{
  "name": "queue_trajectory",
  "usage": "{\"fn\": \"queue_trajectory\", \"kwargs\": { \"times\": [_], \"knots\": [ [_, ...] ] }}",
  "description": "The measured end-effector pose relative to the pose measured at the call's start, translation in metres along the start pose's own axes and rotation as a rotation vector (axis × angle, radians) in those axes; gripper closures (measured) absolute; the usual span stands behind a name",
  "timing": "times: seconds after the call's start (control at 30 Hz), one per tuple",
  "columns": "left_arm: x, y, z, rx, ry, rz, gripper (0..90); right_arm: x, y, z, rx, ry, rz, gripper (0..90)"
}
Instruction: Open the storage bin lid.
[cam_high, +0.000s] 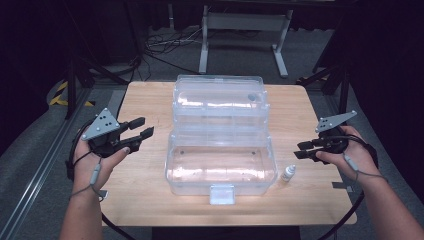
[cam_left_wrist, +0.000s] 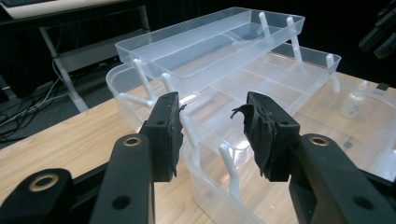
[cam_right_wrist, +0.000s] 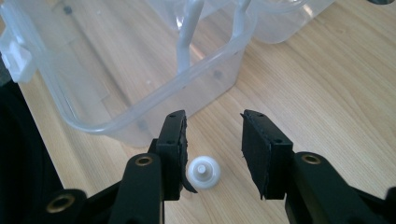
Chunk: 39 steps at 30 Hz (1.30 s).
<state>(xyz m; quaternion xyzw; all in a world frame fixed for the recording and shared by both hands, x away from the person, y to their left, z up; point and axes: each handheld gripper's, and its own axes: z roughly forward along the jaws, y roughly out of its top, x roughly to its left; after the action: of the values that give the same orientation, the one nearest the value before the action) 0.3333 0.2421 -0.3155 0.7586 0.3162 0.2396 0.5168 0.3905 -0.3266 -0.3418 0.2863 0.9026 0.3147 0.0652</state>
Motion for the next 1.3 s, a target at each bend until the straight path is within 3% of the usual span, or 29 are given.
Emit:
{"fn": "queue_trajectory", "kwargs": {
  "times": [0.27, 0.77, 1.3],
  "knots": [
    [-0.002, -0.005, -0.009, 0.012, 0.016, -0.004, 56.5, -0.001, 0.006, 0.006, 0.091, 0.018, -0.062, 62.5],
    [-0.003, -0.006, -0.009, 0.026, 0.014, 0.003, 56.5, -0.001, 0.016, 0.018, 0.235, 0.038, -0.126, 62.7],
    [-0.001, -0.008, -0.009, 0.028, 0.008, -0.007, 56.4, -0.002, 0.013, 0.033, 0.351, 0.05, -0.164, 60.6]
  ]
}}
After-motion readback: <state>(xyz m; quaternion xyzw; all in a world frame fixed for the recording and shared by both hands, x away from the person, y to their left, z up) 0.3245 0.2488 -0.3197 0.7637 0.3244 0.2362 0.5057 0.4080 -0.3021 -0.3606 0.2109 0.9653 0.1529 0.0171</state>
